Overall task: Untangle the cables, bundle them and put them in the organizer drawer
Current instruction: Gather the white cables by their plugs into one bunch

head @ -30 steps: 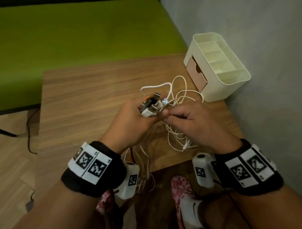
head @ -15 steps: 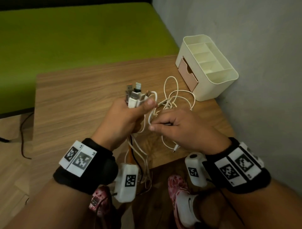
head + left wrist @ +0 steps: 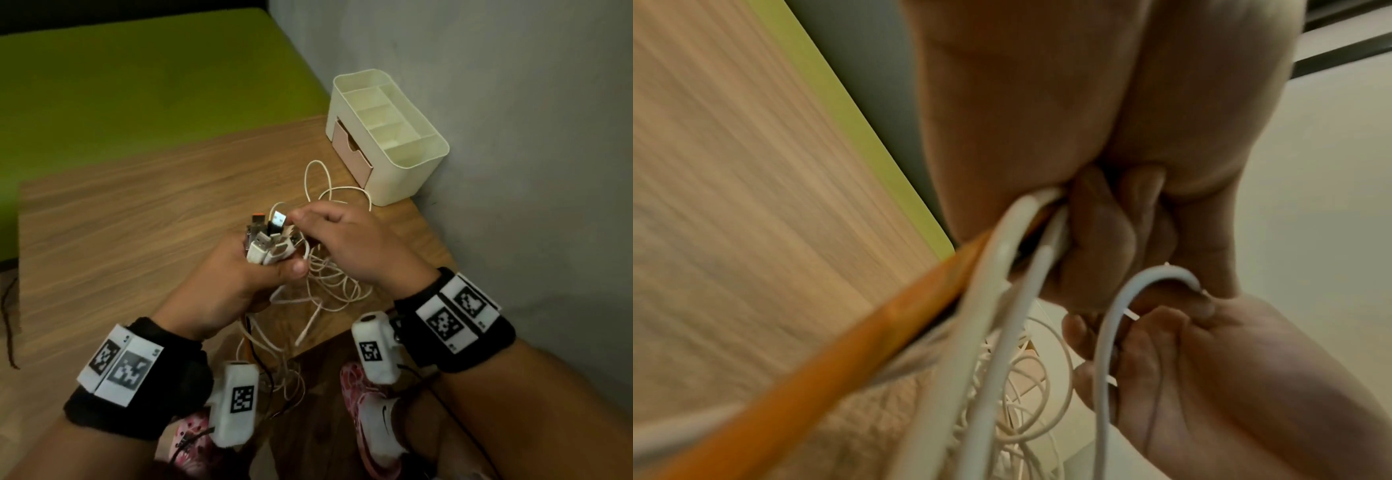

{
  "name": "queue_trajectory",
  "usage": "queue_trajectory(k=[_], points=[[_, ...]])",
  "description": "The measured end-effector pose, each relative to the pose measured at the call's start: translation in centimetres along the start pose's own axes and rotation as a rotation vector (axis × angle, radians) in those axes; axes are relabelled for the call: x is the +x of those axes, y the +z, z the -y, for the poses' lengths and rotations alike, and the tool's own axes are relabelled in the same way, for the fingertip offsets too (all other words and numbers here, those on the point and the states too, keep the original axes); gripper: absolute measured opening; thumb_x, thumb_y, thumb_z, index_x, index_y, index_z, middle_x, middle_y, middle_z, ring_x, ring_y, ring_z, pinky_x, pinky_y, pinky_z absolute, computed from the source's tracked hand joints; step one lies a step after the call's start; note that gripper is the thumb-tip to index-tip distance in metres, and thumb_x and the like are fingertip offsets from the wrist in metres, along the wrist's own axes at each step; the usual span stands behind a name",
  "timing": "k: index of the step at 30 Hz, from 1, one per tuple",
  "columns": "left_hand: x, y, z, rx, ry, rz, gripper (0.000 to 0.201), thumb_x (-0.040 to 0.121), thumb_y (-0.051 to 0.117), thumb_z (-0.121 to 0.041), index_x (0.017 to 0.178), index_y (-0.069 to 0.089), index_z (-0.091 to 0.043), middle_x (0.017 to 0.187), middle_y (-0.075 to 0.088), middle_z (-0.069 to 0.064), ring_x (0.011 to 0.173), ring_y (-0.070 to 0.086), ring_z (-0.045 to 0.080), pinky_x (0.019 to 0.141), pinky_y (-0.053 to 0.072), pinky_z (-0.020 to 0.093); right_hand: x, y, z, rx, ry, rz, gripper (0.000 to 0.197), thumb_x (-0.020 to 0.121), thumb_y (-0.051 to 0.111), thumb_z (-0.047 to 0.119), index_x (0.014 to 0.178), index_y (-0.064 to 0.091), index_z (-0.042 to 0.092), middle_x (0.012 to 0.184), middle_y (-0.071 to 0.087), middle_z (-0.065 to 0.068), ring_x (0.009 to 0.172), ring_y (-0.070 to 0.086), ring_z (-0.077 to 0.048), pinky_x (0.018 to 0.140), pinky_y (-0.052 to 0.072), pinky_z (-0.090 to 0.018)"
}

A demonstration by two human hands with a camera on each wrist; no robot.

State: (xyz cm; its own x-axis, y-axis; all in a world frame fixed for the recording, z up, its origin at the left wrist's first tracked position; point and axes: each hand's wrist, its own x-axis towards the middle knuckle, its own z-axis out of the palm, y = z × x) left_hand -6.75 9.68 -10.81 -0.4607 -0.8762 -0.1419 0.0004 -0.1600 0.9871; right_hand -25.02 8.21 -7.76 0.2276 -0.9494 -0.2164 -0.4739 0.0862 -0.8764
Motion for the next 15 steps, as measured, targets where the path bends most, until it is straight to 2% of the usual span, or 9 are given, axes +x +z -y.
queue_trajectory(k=[2, 4, 7, 9, 11, 13, 15], points=[[0.06, 0.45, -0.16, 0.028, 0.025, 0.017, 0.017, 0.075, 0.081, -0.017, 0.082, 0.067, -0.009, 0.071, 0.065, -0.001, 0.065, 0.06, 0.013, 0.06, 0.047, 0.021, -0.14, 0.1, -0.15, 0.027, -0.016, 0.03, 0.031, 0.099, 0.052, 0.042, 0.115, 0.072, 0.025, 0.108, 0.073, 0.011, 0.099, 0.065, 0.0, 0.087, 0.049, -0.023], [0.13, 0.62, -0.08, 0.01, 0.027, 0.025, 0.011, 0.074, 0.076, -0.014, 0.083, 0.072, -0.019, 0.079, 0.071, 0.001, 0.075, 0.065, 0.013, 0.067, 0.05, 0.02, -0.23, -0.09, -0.34, 0.105, -0.035, 0.056, 0.027, 0.099, 0.054, 0.036, 0.116, 0.072, 0.022, 0.107, 0.073, 0.012, 0.098, 0.065, 0.002, 0.083, 0.047, -0.016], [0.17, 0.57, 0.18, -0.01, 0.019, 0.016, 0.024, 0.073, 0.073, -0.014, 0.097, 0.073, -0.011, 0.099, 0.073, 0.016, 0.089, 0.069, 0.022, 0.078, 0.053, 0.028, -0.23, -0.4, -0.5, 0.16, -0.068, 0.059, 0.021, 0.097, 0.06, 0.029, 0.11, 0.074, 0.02, 0.101, 0.074, 0.012, 0.093, 0.067, 0.004, 0.078, 0.047, -0.01], [0.18, 0.54, 0.22, 0.002, 0.012, 0.018, 0.025, 0.073, 0.073, -0.015, 0.097, 0.072, -0.009, 0.095, 0.074, 0.014, 0.087, 0.07, 0.021, 0.076, 0.054, 0.028, -0.21, -0.54, -0.49, 0.176, -0.107, 0.069, 0.013, 0.094, 0.065, 0.02, 0.101, 0.075, 0.018, 0.091, 0.073, 0.012, 0.086, 0.067, 0.003, 0.075, 0.048, -0.011], [0.15, 0.41, 0.25, 0.026, 0.015, 0.01, 0.022, 0.071, 0.076, -0.016, 0.09, 0.072, -0.008, 0.081, 0.073, 0.005, 0.074, 0.068, 0.014, 0.066, 0.052, 0.022, -0.15, -0.68, -0.56, 0.199, -0.124, 0.1, 0.012, 0.09, 0.07, 0.011, 0.094, 0.075, 0.02, 0.086, 0.073, 0.013, 0.082, 0.067, 0.003, 0.074, 0.048, -0.012], [0.14, 0.09, 0.47, 0.087, 0.022, -0.002, 0.032, 0.066, 0.082, -0.027, 0.083, 0.067, -0.003, 0.069, 0.064, 0.01, 0.064, 0.06, 0.015, 0.058, 0.047, 0.025, -0.04, -0.73, -0.58, 0.203, -0.123, 0.115, 0.017, 0.086, 0.072, 0.007, 0.09, 0.074, 0.023, 0.081, 0.072, 0.015, 0.078, 0.066, 0.004, 0.072, 0.047, -0.012], [0.05, 0.01, 0.27, 0.14, 0.033, 0.019, 0.036, 0.064, 0.081, -0.034, 0.078, 0.065, -0.005, 0.068, 0.06, 0.013, 0.061, 0.055, 0.02, 0.055, 0.045, 0.028, -0.02, -0.65, -0.51, 0.219, -0.121, 0.125, 0.023, 0.084, 0.073, 0.001, 0.093, 0.073, 0.022, 0.082, 0.072, 0.014, 0.079, 0.067, 0.002, 0.072, 0.048, -0.014]])
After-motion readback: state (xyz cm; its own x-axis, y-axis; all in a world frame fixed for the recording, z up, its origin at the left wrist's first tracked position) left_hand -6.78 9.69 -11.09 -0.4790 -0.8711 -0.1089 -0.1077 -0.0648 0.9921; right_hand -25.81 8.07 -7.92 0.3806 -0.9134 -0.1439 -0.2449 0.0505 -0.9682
